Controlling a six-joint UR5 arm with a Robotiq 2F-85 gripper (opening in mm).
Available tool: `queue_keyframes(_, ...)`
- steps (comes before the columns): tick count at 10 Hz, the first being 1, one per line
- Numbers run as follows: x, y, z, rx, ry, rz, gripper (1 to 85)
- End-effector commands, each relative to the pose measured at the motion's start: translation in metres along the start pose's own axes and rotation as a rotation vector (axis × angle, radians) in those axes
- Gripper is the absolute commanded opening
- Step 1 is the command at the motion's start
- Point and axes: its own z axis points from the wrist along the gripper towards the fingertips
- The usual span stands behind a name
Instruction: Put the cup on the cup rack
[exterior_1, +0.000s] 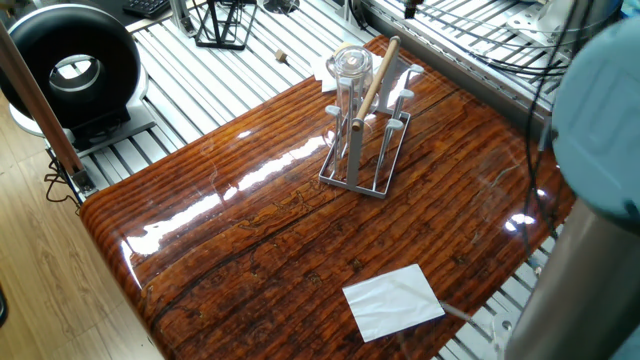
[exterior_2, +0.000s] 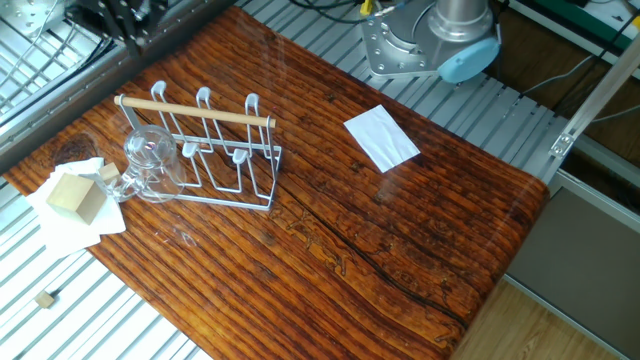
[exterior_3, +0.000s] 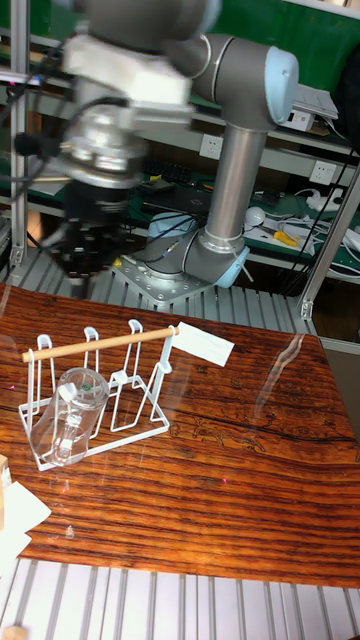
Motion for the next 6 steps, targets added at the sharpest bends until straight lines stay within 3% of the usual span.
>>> queue_keyframes(1,-0.053,0.037,-0.017,-0.005,-0.022,0.192,1.0)
queue_keyframes(4,-0.09,0.056,-0.01,-0.116,-0.081,0.394,1.0)
queue_keyframes(6,-0.101,0.05,-0.002,-0.131,-0.088,0.458,1.0)
